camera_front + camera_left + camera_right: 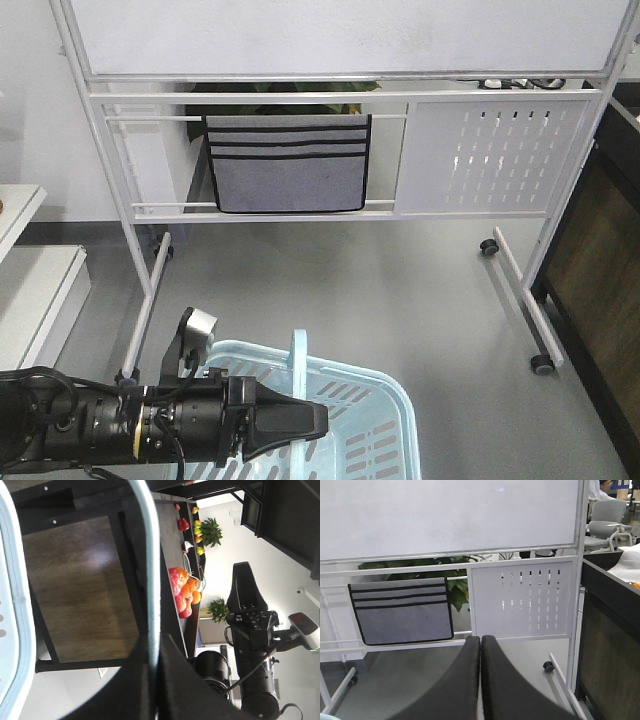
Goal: Place coke in basket with both arms
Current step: 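Drive toward the whiteboard stand holding the basket in the left gripper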
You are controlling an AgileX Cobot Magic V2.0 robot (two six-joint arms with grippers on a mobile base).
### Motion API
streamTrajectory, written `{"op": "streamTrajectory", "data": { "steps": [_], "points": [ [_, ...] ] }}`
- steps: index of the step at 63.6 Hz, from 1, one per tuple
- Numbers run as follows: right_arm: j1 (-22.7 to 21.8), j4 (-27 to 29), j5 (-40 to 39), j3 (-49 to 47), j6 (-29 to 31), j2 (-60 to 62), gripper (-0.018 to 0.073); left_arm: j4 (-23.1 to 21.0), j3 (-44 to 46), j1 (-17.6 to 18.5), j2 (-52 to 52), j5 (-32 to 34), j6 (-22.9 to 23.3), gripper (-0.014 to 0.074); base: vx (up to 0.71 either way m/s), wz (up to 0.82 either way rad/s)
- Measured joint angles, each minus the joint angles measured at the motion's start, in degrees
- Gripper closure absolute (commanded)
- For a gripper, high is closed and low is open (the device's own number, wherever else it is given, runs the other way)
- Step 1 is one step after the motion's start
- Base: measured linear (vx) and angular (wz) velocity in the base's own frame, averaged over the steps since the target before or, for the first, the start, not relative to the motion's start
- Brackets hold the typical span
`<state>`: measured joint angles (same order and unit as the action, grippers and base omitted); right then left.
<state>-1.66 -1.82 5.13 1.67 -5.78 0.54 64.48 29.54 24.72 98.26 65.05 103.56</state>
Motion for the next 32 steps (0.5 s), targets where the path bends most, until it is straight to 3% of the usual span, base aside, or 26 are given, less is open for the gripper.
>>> {"op": "streamTrajectory", "data": {
  "steps": [32],
  "points": [
    [0.0,0.0,0.0,0.0,0.0,0.0,0.0568,0.0,0.0,0.0,0.0,0.0,0.0,0.0603,0.14,0.02]
  ]
}}
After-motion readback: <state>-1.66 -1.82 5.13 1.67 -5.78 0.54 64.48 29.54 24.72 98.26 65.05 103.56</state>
